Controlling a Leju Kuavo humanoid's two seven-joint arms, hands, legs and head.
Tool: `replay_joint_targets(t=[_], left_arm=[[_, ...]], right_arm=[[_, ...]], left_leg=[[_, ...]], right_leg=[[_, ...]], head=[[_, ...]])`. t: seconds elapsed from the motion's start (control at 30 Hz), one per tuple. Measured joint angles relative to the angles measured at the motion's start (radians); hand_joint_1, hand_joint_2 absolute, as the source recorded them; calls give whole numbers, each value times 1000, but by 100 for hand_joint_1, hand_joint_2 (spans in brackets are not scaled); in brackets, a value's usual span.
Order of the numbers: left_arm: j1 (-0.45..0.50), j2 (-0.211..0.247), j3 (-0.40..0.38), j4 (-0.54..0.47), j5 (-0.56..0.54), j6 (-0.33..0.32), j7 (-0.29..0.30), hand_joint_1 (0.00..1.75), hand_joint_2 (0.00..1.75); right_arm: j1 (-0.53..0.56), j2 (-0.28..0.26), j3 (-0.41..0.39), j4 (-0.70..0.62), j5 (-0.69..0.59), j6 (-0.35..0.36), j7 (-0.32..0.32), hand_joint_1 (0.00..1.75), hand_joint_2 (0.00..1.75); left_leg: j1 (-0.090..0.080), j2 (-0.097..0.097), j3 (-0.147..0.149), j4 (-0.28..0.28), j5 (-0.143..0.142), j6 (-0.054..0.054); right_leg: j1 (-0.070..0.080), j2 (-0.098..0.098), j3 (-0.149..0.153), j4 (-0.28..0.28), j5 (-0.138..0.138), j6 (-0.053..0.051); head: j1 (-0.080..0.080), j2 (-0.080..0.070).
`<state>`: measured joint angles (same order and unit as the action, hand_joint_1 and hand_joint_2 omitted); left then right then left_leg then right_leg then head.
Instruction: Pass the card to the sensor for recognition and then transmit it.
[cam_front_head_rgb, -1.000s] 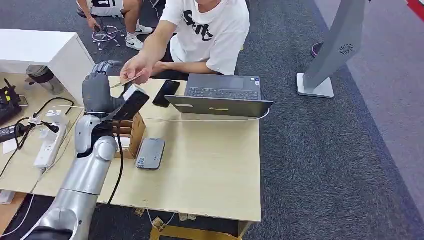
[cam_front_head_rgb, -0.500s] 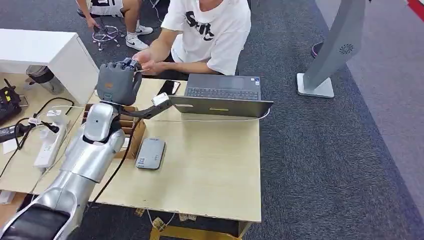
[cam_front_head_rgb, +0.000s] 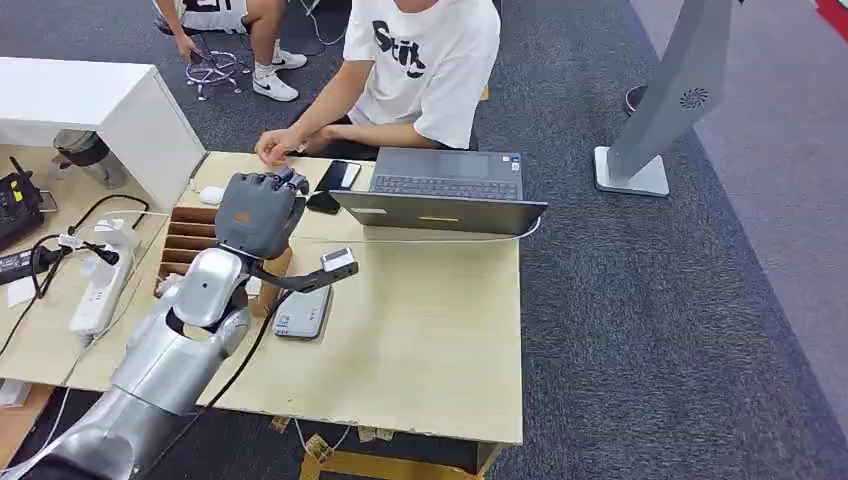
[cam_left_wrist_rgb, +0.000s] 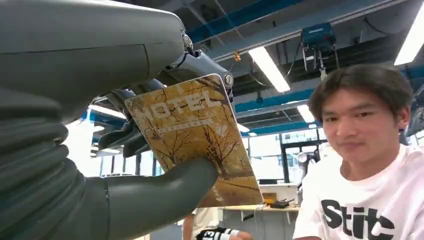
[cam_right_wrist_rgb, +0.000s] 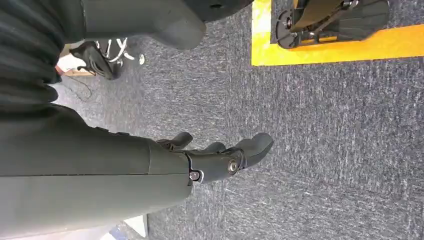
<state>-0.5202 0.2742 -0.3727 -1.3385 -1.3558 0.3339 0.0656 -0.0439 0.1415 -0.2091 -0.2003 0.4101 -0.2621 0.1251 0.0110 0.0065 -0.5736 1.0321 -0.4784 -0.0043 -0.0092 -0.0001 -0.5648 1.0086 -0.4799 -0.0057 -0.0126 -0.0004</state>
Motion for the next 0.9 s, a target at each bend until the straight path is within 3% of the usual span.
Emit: replay_joint_targets(t=[0.13,0.3,0.47,0.67,0.9], left_arm=[[52,24,0,-67,78,-15,-14,175,175],[225,73,4,-169,134,-20,-14,175,175],[341,80,42,-171,174,-11,-14,175,175],[362,77,95,-127,155,36,-31,175,175],[306,58,137,-2,126,121,-71,175,175]], right_arm=[[1,3,-14,0,-4,0,-11,0,175],[6,13,-33,0,-8,-3,-5,0,175],[9,16,-43,0,4,-3,-3,0,175],[9,17,-46,0,24,0,-3,0,175],[8,16,-47,0,48,5,-11,0,175]], left_leg=[[0,1,0,0,0,0],[0,2,-1,-1,0,0],[0,1,-2,-1,-1,0],[0,1,-2,-1,1,0],[0,0,-2,0,1,0]], right_leg=[[0,0,0,0,0,0],[0,2,-1,0,-1,0],[0,1,-2,0,-1,0],[0,0,-2,0,0,0],[0,0,-2,0,1,1]], head=[[0,0],[0,0],[0,0],[0,0],[0,0]])
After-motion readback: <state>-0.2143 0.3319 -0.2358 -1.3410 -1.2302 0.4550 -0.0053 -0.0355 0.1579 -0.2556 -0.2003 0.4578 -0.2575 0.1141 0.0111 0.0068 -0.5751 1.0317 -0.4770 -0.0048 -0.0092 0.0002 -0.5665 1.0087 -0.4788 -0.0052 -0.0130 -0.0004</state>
